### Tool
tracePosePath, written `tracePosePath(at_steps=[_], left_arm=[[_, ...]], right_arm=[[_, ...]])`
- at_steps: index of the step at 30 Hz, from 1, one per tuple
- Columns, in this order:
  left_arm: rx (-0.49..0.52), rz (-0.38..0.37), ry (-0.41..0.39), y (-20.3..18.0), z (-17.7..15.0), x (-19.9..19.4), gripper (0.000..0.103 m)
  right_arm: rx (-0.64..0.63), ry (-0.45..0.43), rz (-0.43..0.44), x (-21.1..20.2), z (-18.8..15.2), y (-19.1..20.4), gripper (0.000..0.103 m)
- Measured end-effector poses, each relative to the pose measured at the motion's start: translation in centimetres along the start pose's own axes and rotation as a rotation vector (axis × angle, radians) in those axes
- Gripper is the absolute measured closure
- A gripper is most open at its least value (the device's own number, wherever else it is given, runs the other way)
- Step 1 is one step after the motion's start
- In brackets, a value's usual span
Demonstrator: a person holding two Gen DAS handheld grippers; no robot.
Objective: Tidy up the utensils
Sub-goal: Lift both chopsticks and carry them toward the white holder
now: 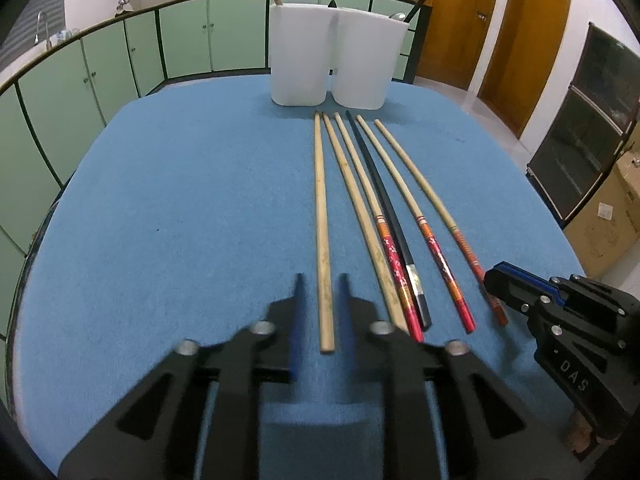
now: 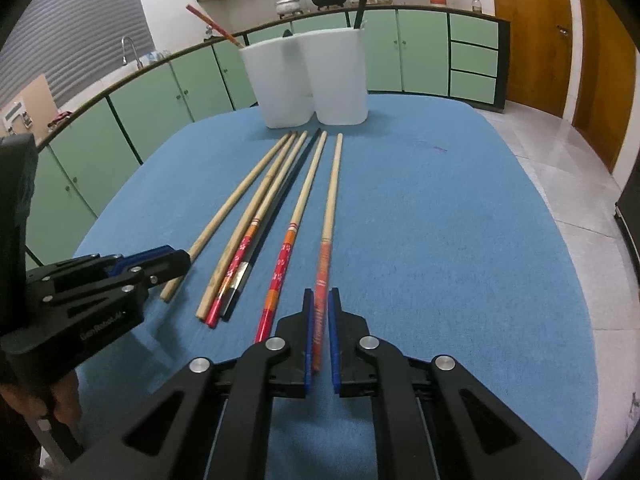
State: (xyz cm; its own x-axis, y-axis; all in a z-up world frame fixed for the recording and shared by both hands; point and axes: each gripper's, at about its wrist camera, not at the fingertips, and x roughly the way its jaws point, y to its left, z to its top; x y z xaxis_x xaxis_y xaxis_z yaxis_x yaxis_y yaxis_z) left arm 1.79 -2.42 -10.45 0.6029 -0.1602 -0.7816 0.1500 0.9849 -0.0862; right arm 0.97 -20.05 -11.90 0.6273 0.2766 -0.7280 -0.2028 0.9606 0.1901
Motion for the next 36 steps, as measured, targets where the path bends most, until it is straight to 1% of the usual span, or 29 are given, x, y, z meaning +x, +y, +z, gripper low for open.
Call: tracePosePath(at_steps=[2, 5, 9, 19, 25, 27, 30, 34, 36], left_arm=[[-0.001, -0.002, -0.011, 0.2, -0.5, -0.7, 0.068], [-0.008, -0.004, -0.002, 0.4, -1.1, -1.1, 0.068], [-0.003, -0.001, 0.006, 0.4, -1.8, -1.4, 0.068], [0.004, 0.001, 0.024, -0.1, -2.1, -1.1, 0.068], [0.0, -0.001, 0.023, -0.2, -2.0, -0.8, 0.069], [0.001, 0.002, 0.021, -0.2, -2.0, -0.7, 0.076], [0.0, 0.001, 0.016, -0.2, -2.0, -0.5, 0.083], [0.003, 0.0, 0.012, -0.3, -2.0, -0.3, 0.091], [0.003, -0.001, 0.011, -0.5, -2.0, -0.3, 0.096]], right_arm=[[0.011, -0.006, 0.008, -0.8, -0.4, -0.3, 0.095], [0.0, -0.004, 0.014, -1.8, -1.0, -0.3, 0.092], [-0.005, 0.01, 0.016, -2.7, -2.1, -0.2, 0.092], [-0.015, 0.04, 0.038, -1.9, -2.3, 0.1, 0.092], [-0.011, 0.038, 0.029, -1.2, -1.9, 0.2, 0.092], [-0.015, 0.038, 0.022, -1.0, -2.0, 0.3, 0.093], [-0.032, 0.033, -0.002, -1.0, -2.2, 0.7, 0.097], [-0.025, 0.029, -0.003, -1.1, -2.2, 0.5, 0.097], [-0.019, 0.028, -0.001, -1.1, -2.1, 0.5, 0.097]])
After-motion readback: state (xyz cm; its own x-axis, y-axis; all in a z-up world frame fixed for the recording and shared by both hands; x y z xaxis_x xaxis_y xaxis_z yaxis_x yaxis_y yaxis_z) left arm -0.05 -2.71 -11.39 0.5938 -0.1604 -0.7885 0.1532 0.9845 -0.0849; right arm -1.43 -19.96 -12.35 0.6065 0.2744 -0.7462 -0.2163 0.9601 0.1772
